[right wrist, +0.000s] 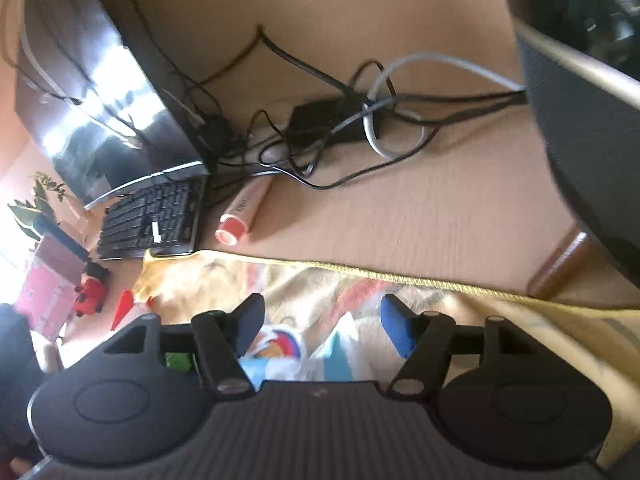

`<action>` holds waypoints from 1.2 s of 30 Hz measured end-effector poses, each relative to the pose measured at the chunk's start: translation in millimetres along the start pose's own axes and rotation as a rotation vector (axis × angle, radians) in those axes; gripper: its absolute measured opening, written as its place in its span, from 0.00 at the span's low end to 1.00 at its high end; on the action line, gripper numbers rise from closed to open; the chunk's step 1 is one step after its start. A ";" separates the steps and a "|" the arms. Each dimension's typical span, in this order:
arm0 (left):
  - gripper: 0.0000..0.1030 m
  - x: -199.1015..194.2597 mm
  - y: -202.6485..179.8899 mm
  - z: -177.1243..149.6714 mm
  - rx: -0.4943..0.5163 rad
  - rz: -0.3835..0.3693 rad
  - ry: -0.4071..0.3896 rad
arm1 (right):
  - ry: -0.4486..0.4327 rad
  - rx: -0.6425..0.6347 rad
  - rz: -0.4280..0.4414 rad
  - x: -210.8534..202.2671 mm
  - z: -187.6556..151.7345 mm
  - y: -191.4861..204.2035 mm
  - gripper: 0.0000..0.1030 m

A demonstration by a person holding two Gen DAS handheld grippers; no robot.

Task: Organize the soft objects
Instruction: 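Wipe the blue packet with the towel in the right gripper while the left gripper holds it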

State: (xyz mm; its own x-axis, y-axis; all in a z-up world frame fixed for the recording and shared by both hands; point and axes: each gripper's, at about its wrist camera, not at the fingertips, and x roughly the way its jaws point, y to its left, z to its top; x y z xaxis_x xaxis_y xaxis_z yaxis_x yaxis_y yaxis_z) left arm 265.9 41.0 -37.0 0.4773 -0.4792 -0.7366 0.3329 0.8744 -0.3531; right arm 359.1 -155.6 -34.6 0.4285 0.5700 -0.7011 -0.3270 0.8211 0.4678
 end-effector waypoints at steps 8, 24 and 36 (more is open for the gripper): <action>1.00 8.1 13.1 10.3 -0.026 -0.045 -0.031 | 0.061 -0.002 0.123 -16.1 -17.9 -4.7 0.41; 1.00 -7.6 -24.5 -20.0 0.173 -0.193 -0.030 | 0.032 -0.129 0.153 -76.8 -80.7 22.7 0.45; 1.00 -24.4 -56.7 -60.0 0.283 -0.079 -0.149 | -0.160 -0.185 -0.149 -152.2 -103.6 37.1 0.81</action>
